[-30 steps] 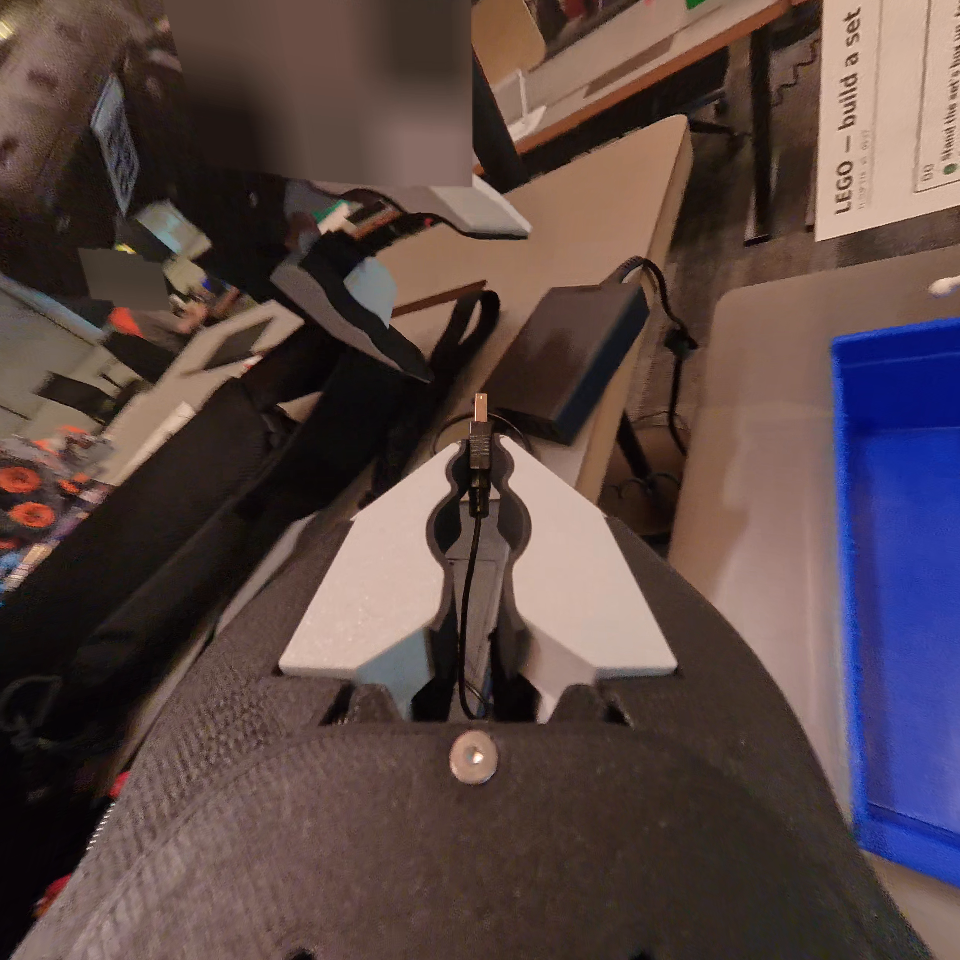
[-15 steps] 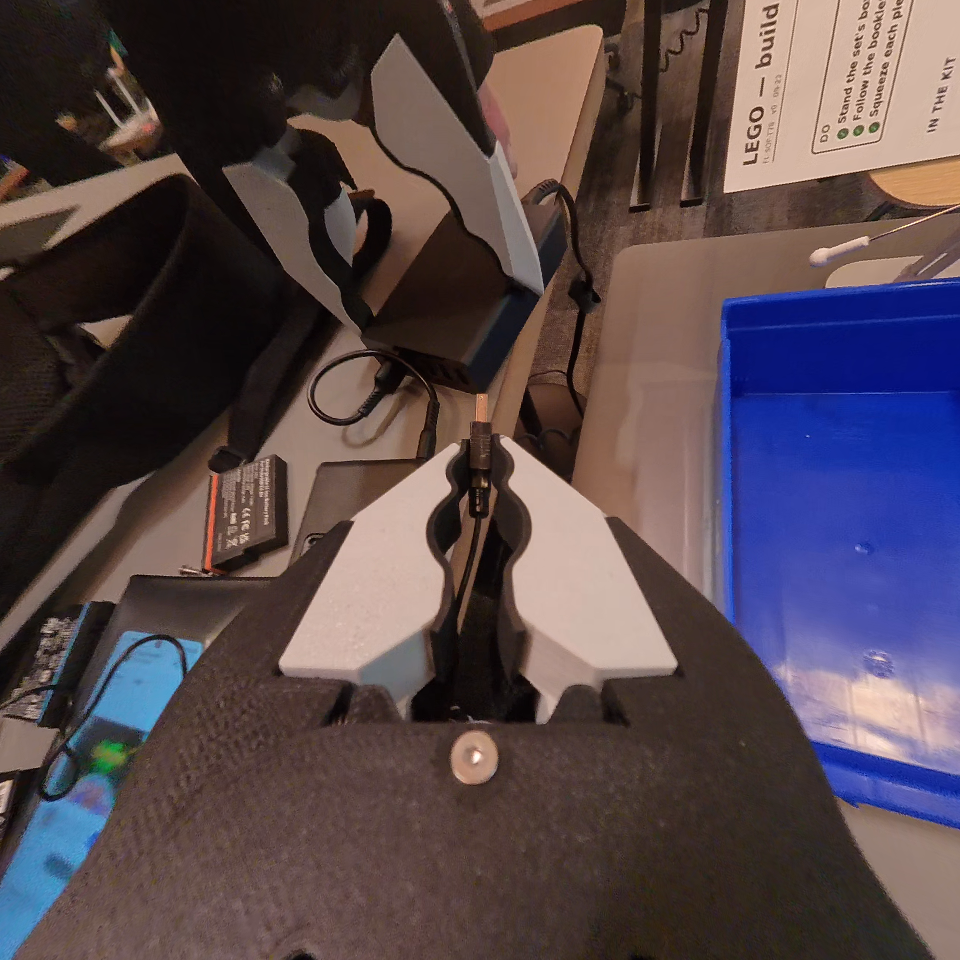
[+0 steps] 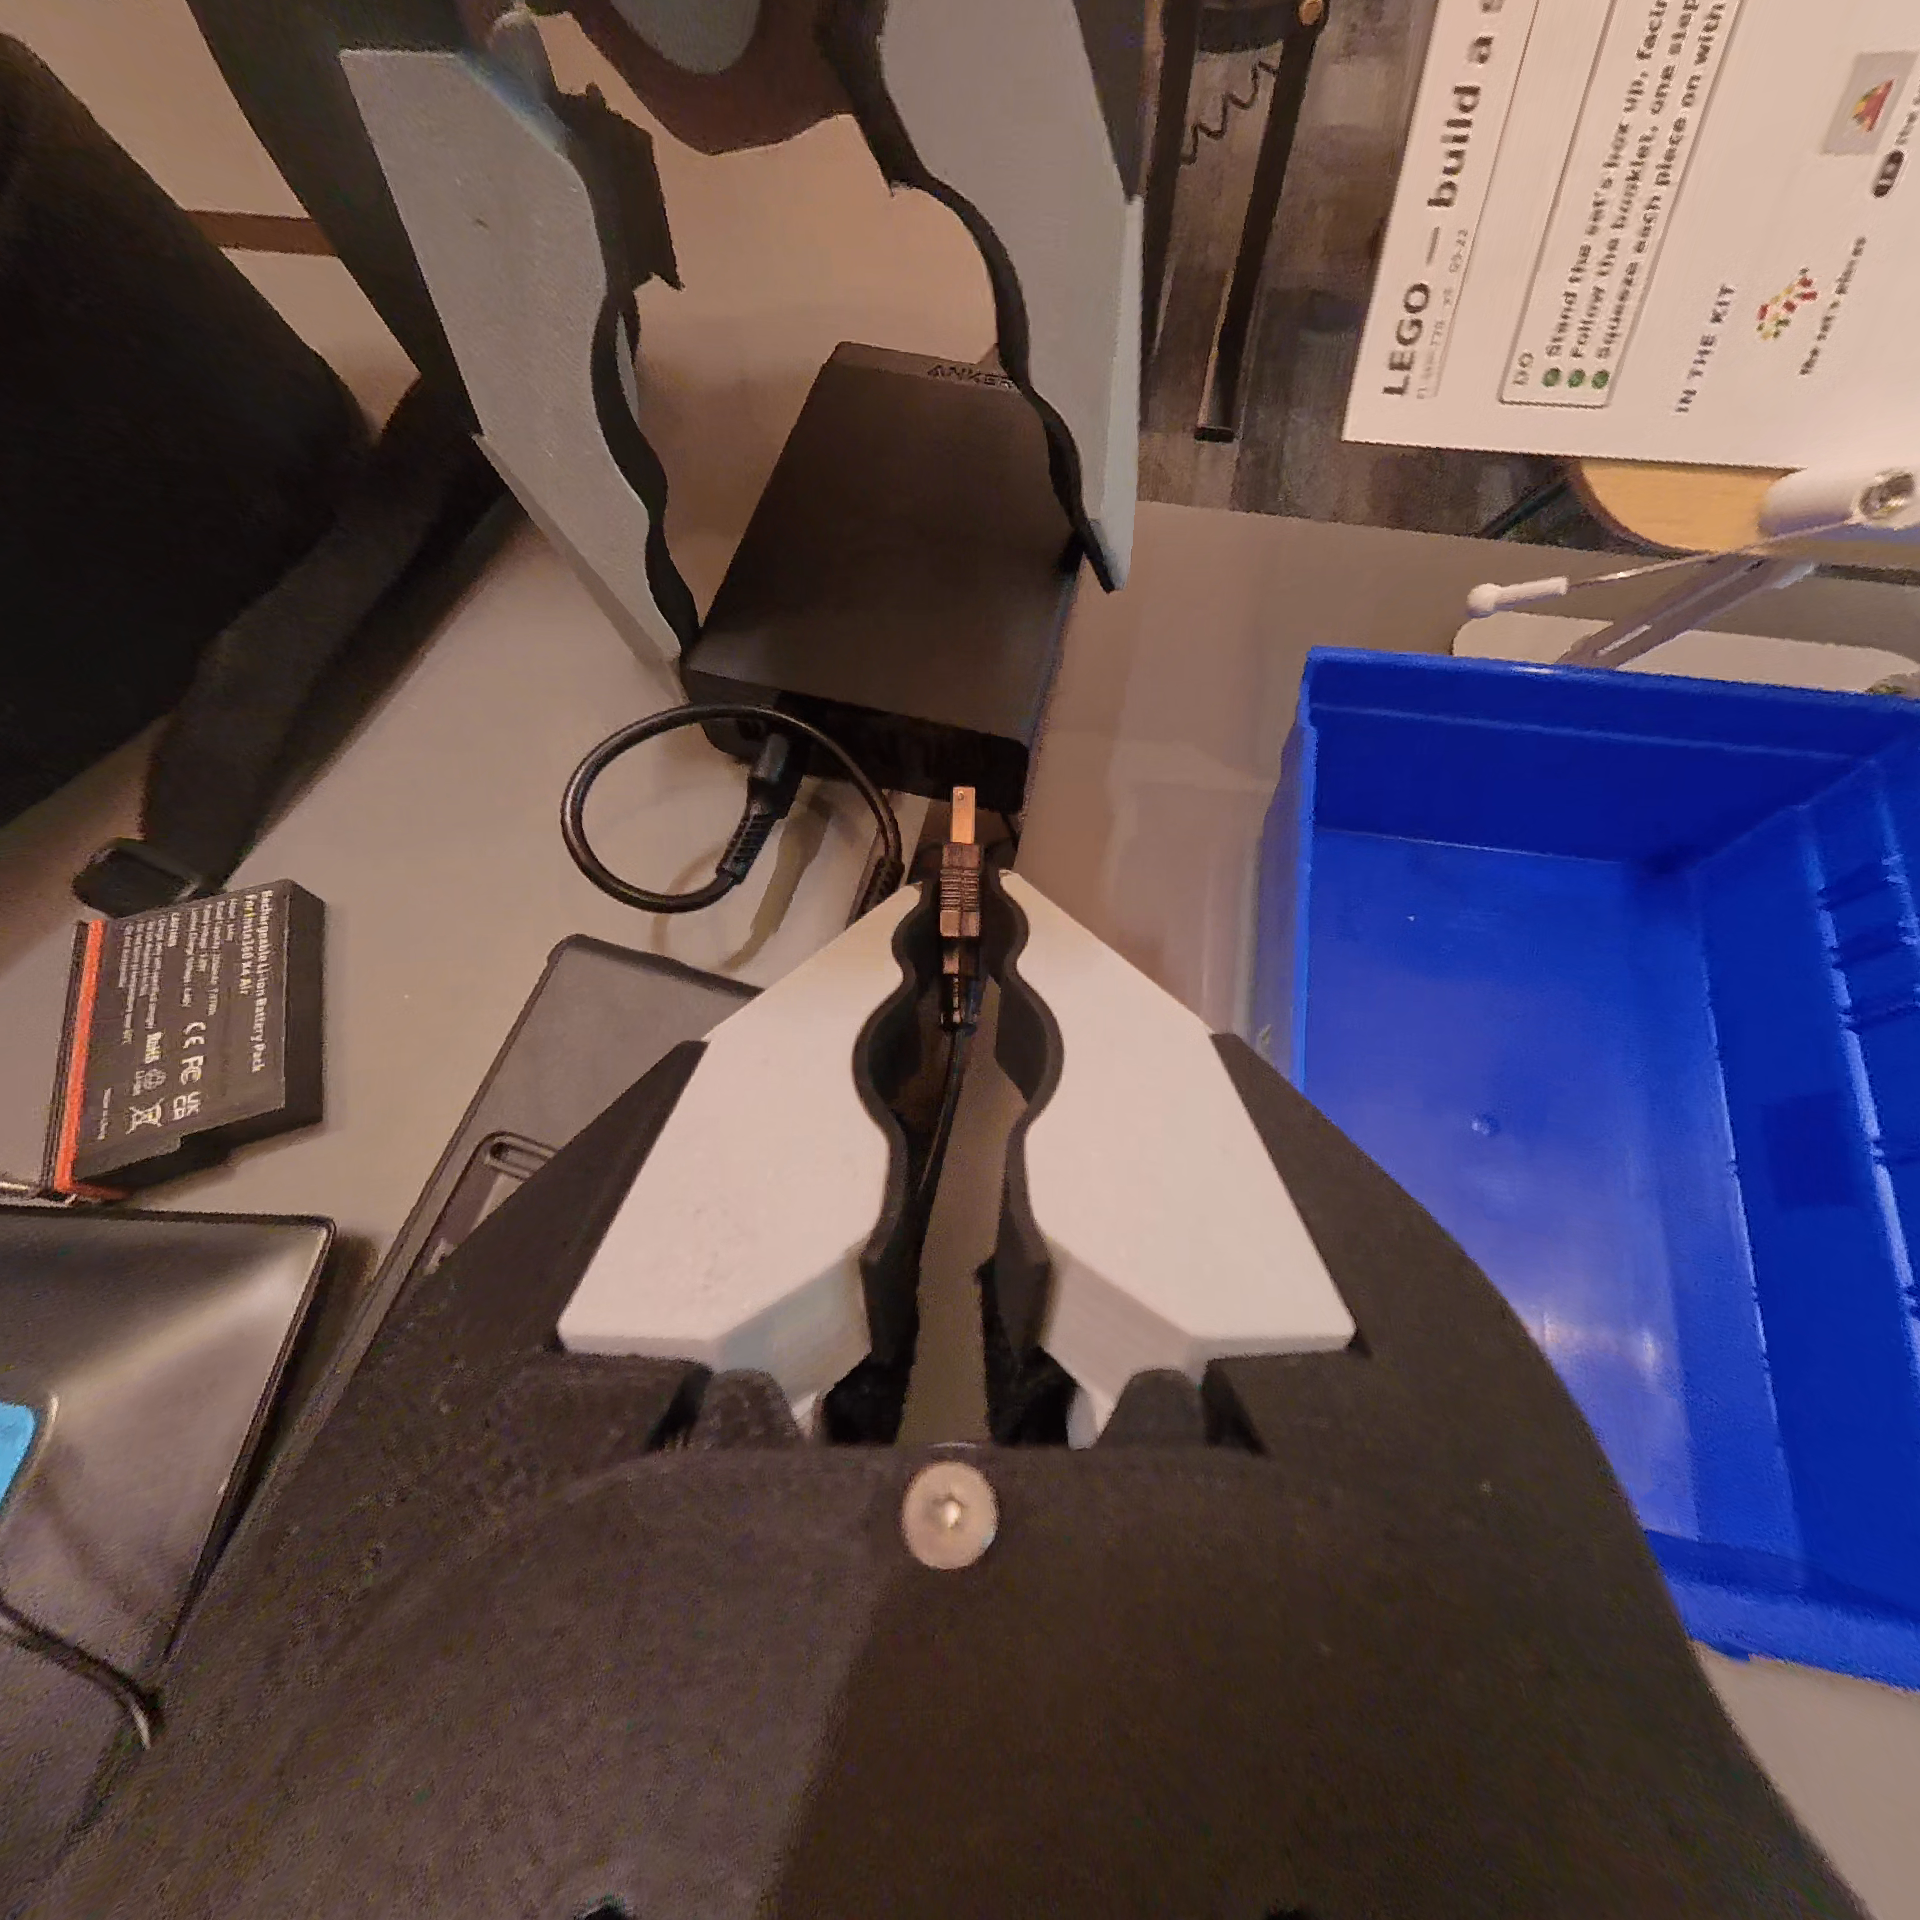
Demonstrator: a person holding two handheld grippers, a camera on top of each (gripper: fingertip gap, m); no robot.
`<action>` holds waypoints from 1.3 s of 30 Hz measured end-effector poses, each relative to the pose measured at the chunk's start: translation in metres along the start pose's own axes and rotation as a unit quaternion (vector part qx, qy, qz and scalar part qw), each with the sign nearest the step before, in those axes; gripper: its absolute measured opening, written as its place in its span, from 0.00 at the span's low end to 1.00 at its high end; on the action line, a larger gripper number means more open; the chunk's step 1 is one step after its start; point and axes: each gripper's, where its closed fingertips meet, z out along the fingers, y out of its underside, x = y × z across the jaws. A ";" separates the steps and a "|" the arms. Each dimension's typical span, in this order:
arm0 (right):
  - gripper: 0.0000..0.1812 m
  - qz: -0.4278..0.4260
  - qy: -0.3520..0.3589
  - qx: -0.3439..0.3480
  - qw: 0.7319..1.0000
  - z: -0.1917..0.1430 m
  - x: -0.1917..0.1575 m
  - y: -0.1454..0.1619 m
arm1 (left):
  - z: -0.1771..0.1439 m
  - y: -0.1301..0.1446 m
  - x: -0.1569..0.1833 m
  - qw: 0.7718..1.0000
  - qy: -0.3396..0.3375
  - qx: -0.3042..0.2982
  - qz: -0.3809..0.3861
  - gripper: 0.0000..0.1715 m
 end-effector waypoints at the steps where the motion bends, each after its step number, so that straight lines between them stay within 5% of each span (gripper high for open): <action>1: 0.03 -0.001 0.000 0.001 1.000 0.002 0.000 -0.001 | 0.000 0.000 0.000 1.000 -0.001 0.002 0.000 0.52; 20: 0.03 -0.006 0.048 0.011 0.999 0.011 0.003 -0.006 | 0.000 -0.003 0.001 0.998 -0.025 0.052 -0.014 0.51; 31: 0.03 -0.052 0.091 -0.050 0.993 0.014 0.002 -0.008 | 0.000 -0.004 0.002 0.998 -0.026 0.061 -0.013 0.50; 39: 0.03 -0.026 0.054 -0.057 0.997 0.024 0.004 -0.012 | 0.000 -0.004 0.003 0.997 -0.024 0.064 -0.019 0.49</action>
